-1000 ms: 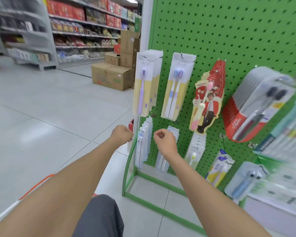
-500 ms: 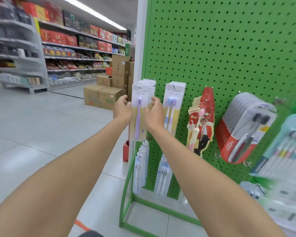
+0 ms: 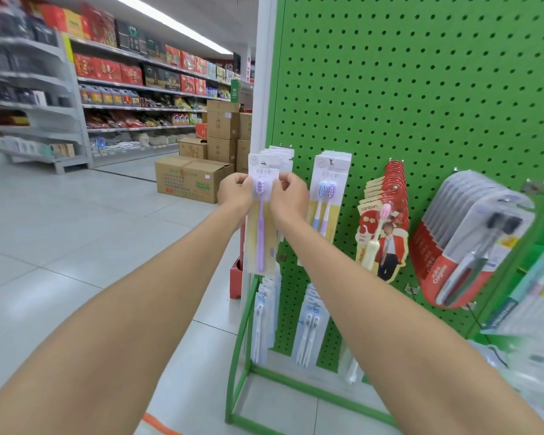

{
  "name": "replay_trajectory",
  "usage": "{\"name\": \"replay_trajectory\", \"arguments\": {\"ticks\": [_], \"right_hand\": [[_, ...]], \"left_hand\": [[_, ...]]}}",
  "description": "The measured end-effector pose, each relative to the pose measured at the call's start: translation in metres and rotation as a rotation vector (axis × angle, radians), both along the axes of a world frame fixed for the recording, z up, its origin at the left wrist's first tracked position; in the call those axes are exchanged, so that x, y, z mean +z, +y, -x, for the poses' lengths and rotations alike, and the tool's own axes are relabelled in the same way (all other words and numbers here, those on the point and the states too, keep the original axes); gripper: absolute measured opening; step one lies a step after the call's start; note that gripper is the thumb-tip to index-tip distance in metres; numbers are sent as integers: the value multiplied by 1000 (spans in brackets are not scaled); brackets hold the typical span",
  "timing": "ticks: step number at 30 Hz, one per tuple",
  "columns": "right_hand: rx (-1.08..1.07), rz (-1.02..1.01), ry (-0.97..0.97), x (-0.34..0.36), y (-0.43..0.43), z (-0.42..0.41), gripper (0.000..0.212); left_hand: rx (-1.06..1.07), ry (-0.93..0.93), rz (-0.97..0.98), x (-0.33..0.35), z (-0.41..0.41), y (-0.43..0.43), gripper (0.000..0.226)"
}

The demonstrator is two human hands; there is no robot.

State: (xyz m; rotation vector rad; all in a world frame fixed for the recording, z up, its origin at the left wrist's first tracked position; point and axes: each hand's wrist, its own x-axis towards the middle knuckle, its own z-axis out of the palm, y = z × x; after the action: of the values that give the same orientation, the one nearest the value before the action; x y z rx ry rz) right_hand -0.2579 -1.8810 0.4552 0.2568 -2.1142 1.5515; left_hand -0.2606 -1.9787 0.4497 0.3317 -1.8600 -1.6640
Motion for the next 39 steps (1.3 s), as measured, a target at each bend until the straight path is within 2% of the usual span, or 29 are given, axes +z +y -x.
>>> {"name": "replay_trajectory", "arguments": {"ticks": [6, 12, 16, 20, 22, 25, 30, 34, 39], "right_hand": [[33, -60, 94, 7, -4, -8, 23], [95, -13, 48, -7, 1, -24, 24], [149, -45, 63, 1, 3, -30, 23], [218, -162, -11, 0, -8, -31, 24], [225, -153, -81, -15, -8, -33, 22], [240, -158, -189, -48, 5, -44, 19], [317, -119, -285, -105, 39, -63, 10], [270, -100, -343, -140, 61, -75, 35], [273, -152, -418, -182, 83, -78, 37]], "left_hand": [[-57, -21, -155, -1, -1, -3, 25], [-36, -46, -100, -25, -10, -5, 25], [12, -45, -182, -11, -17, 1, 24], [32, -129, -317, -15, -24, -3, 23], [25, -160, -313, -31, -32, -6, 25], [-60, -179, -274, -60, -50, 1, 18], [-181, -220, -263, -118, -64, 23, 22], [-322, -277, -177, -164, -71, 39, 23], [-503, -320, -236, -195, -92, 46, 20]]}}
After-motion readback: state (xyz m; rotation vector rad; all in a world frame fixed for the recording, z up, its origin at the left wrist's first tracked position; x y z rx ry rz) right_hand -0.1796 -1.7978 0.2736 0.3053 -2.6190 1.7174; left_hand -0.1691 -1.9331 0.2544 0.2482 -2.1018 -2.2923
